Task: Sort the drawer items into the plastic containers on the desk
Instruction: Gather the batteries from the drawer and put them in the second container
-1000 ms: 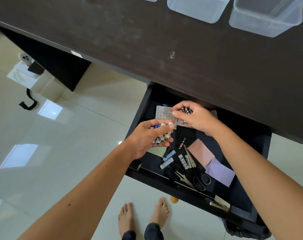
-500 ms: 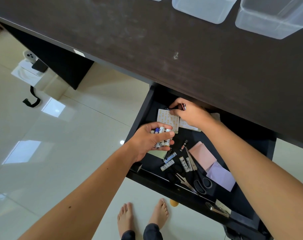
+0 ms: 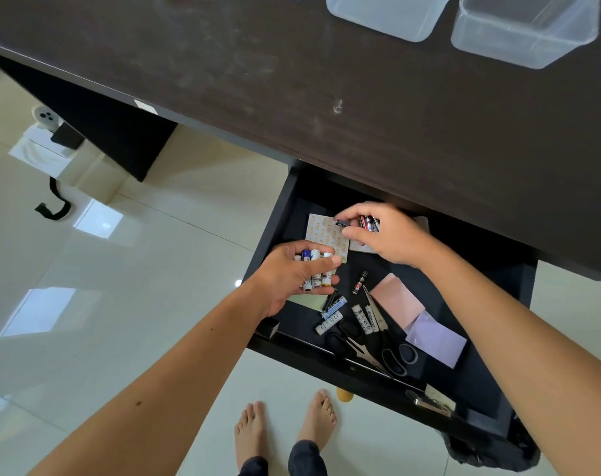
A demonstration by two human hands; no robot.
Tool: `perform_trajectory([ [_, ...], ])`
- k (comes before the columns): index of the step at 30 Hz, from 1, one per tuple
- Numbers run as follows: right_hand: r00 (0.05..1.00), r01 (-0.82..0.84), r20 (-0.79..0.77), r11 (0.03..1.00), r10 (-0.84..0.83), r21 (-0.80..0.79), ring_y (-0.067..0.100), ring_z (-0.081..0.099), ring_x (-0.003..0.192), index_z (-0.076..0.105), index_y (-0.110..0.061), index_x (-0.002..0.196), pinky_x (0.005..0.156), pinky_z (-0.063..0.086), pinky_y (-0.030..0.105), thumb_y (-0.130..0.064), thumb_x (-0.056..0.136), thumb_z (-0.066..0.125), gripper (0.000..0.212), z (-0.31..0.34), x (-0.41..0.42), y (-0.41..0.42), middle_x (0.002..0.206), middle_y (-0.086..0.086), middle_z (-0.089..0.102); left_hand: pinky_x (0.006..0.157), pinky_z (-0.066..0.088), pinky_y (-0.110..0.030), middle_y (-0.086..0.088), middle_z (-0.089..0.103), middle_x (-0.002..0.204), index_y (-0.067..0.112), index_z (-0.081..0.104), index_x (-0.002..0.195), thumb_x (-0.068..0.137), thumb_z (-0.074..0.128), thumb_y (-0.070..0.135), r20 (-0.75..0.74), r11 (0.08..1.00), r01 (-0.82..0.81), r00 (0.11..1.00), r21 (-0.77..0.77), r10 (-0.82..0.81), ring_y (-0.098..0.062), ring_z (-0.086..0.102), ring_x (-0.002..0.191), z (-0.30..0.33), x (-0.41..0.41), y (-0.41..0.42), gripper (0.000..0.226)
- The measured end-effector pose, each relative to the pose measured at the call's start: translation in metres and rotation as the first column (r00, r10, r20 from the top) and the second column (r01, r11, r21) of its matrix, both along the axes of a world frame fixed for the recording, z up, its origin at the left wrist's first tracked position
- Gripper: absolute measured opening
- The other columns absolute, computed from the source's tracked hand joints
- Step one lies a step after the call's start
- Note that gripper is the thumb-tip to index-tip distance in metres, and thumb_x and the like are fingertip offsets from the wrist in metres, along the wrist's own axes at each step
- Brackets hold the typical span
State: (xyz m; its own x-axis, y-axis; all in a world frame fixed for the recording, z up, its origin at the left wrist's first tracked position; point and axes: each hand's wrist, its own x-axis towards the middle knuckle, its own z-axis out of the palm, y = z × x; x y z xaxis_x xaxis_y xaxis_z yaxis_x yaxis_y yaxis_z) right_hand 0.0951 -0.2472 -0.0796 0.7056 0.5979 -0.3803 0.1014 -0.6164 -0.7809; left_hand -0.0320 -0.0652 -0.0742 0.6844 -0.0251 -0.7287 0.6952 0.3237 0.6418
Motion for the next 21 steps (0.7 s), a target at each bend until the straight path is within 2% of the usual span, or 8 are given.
perform_trajectory([
  [2, 0.997, 0.051, -0.058, 0.998, -0.049, 0.031, -0.005, 0.061, 0.063, 0.074, -0.022, 0.114, 0.065, 0.049, 0.014, -0.018, 0.100, 0.072, 0.015, 0.005, -0.011, -0.010, 0.086, -0.007, 0.067, 0.073, 0.068, -0.035, -0.014, 0.081, 0.105, 0.007, 0.075, 0.115, 0.083, 0.087, 0.015, 0.000, 0.999, 0.023, 1.000, 0.026, -0.023, -0.026, 0.082, 0.089, 0.000, 0.000, -0.001, 0.035],
  [4, 0.981, 0.119, -0.159, 0.993, -0.114, 0.020, 0.001, 0.059, 0.061, 0.074, -0.020, 0.109, 0.059, 0.050, 0.020, -0.019, 0.100, 0.072, 0.009, 0.011, -0.022, -0.022, 0.079, -0.004, 0.068, 0.069, 0.067, -0.035, -0.013, 0.081, 0.101, 0.006, 0.076, 0.110, 0.080, 0.089, 0.014, -0.001, 0.997, 0.051, 0.999, 0.066, -0.052, -0.026, 0.081, 0.083, 0.001, 0.000, -0.001, 0.034],
  [7, 0.935, 0.210, -0.299, 0.977, -0.192, 0.028, 0.011, 0.058, 0.059, 0.068, -0.011, 0.108, 0.054, 0.047, 0.026, -0.008, 0.097, 0.071, 0.012, 0.016, -0.039, -0.043, 0.083, 0.005, 0.071, 0.066, 0.067, -0.037, -0.009, 0.078, 0.083, 0.007, 0.076, 0.099, 0.078, 0.092, 0.011, 0.010, 0.981, 0.144, 0.989, 0.128, -0.147, -0.023, 0.076, 0.069, 0.001, -0.001, -0.003, 0.027],
  [10, 0.900, 0.262, -0.369, 0.965, -0.233, 0.029, 0.021, 0.061, 0.066, 0.069, -0.017, 0.114, 0.053, 0.047, 0.029, -0.002, 0.095, 0.070, 0.024, 0.017, -0.058, -0.062, 0.088, 0.017, 0.070, 0.062, 0.067, -0.037, -0.010, 0.076, 0.081, 0.008, 0.075, 0.094, 0.078, 0.091, 0.006, 0.000, 0.934, 0.288, 0.956, 0.214, -0.295, -0.020, 0.073, 0.063, 0.001, -0.003, -0.006, 0.022],
  [13, 0.926, 0.224, -0.309, 0.975, -0.215, -0.009, 0.018, 0.065, 0.067, 0.077, -0.021, 0.099, 0.063, 0.053, 0.032, -0.014, 0.093, 0.078, 0.010, 0.014, -0.077, -0.072, 0.080, 0.002, 0.074, 0.065, 0.068, -0.041, -0.012, 0.077, 0.100, 0.009, 0.078, 0.094, 0.078, 0.091, 0.006, -0.005, 0.852, 0.410, 0.902, 0.325, -0.432, -0.022, 0.075, 0.066, -0.001, -0.006, -0.010, 0.020],
  [16, 0.966, 0.178, -0.173, 0.979, -0.192, -0.096, 0.011, 0.068, 0.062, 0.079, -0.025, 0.086, 0.065, 0.058, 0.030, -0.028, 0.087, 0.086, 0.007, 0.009, -0.096, -0.072, 0.092, -0.004, 0.077, 0.066, 0.068, -0.040, -0.001, 0.071, 0.111, 0.014, 0.080, 0.101, 0.077, 0.093, 0.010, -0.005, 0.744, 0.469, 0.847, 0.476, -0.531, -0.024, 0.078, 0.074, -0.006, -0.009, -0.014, 0.028],
  [19, 0.991, 0.123, -0.029, 0.971, -0.132, -0.204, 0.005, 0.067, 0.074, 0.081, -0.031, 0.087, 0.069, 0.056, 0.023, -0.039, 0.084, 0.087, 0.010, 0.004, -0.109, -0.065, 0.102, -0.006, 0.077, 0.065, 0.068, -0.040, -0.008, 0.074, 0.099, 0.014, 0.079, 0.107, 0.076, 0.094, 0.011, -0.032, 0.643, 0.507, 0.799, 0.574, -0.601, -0.020, 0.074, 0.070, -0.010, -0.011, -0.017, 0.035],
  [21, 0.995, 0.097, 0.045, 0.954, -0.087, -0.284, 0.008, 0.062, 0.092, 0.082, -0.029, 0.094, 0.081, 0.055, 0.031, -0.044, 0.084, 0.086, 0.019, 0.000, -0.113, -0.061, 0.103, -0.003, 0.077, 0.063, 0.067, -0.037, -0.008, 0.075, 0.092, 0.013, 0.079, 0.106, 0.075, 0.095, 0.012, -0.042, 0.607, 0.515, 0.782, 0.606, -0.621, -0.018, 0.073, 0.068, -0.011, -0.010, -0.019, 0.035],
])
